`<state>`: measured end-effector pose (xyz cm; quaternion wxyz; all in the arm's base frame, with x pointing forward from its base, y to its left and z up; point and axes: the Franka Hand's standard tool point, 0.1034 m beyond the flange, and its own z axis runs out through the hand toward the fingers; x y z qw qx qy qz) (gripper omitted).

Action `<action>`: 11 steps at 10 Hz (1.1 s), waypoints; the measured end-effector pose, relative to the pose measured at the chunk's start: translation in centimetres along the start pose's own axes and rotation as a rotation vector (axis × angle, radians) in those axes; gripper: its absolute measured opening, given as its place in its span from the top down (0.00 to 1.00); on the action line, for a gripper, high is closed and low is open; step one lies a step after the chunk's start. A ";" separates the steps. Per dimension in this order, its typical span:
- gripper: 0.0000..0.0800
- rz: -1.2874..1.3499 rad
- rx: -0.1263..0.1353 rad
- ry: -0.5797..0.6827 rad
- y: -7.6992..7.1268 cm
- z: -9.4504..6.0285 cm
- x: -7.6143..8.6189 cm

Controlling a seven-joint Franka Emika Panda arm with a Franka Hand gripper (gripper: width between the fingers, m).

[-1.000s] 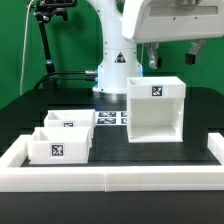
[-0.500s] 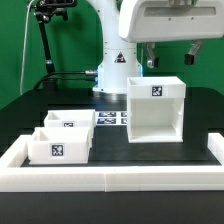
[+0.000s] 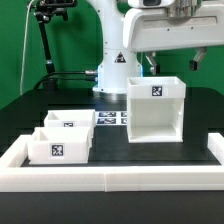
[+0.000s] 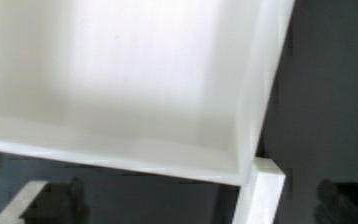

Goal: Assemble drawer

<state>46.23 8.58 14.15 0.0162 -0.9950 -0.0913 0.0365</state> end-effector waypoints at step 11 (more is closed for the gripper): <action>0.19 0.000 0.001 -0.008 -2.1 3.4 -1.7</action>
Offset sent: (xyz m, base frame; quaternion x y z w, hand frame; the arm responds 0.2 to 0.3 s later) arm 0.0000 0.0000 0.0000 0.0000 0.0000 0.0000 1.0000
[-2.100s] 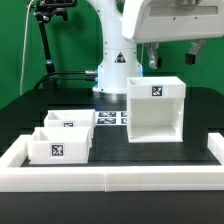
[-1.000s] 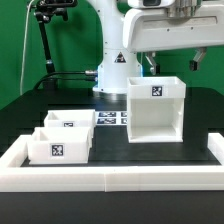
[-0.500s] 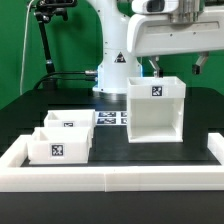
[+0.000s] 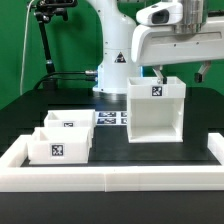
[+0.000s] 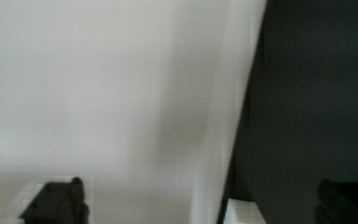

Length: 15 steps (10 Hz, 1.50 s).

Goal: Assemble drawer

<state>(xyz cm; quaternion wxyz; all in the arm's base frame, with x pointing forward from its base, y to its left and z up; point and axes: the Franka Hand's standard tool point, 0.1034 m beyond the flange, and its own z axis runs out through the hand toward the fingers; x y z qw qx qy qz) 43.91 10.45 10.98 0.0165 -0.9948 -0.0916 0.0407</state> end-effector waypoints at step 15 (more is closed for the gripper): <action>0.95 0.006 0.002 -0.008 -0.2 0.5 0.1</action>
Offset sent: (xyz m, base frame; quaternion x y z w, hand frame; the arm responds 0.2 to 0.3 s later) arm 0.0000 0.0000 0.0000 0.0000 0.0000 0.0000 1.0000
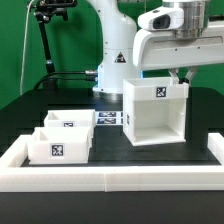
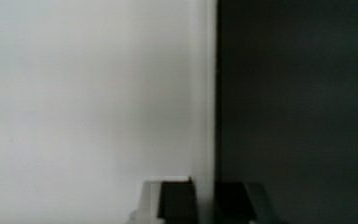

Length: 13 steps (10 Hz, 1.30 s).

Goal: Assemble drawer

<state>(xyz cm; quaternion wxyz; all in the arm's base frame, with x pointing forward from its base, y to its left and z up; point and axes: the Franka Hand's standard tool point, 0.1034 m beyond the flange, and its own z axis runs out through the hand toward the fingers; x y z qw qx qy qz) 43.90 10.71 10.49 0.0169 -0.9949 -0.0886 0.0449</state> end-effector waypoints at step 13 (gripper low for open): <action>0.95 0.710 0.040 -0.012 1.3 -0.5 0.7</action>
Offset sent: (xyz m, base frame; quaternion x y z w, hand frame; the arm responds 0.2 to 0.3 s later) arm 0.0000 0.0000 0.0000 0.0000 0.0000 0.0000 1.0000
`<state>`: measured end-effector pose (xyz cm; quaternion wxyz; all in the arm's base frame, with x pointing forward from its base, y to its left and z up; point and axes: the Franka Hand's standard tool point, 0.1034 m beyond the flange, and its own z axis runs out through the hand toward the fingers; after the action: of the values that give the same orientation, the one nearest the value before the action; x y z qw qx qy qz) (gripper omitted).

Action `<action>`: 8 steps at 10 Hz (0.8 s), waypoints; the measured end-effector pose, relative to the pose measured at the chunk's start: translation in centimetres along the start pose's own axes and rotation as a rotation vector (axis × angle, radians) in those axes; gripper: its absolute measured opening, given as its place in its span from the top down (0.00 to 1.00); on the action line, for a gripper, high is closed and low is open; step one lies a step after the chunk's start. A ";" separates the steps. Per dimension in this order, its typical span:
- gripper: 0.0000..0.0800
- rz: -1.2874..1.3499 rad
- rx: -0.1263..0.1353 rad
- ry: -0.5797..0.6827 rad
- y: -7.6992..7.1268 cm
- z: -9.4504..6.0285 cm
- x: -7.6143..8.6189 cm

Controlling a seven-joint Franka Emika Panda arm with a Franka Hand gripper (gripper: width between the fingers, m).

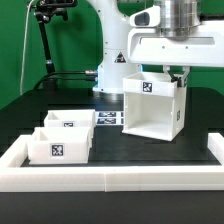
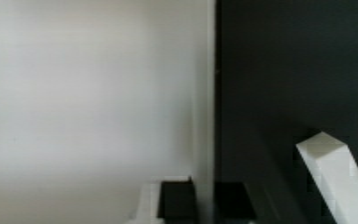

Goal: Assemble drawer

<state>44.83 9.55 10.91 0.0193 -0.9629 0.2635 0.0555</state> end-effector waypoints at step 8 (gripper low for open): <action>0.95 0.141 0.038 0.037 0.6 -1.9 3.2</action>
Offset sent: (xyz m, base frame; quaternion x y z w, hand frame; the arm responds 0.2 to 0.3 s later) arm 0.0340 -0.0300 0.0272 -0.0030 0.0379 0.0168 0.9991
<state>47.40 7.28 12.37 0.0287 -0.9423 0.3318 0.0341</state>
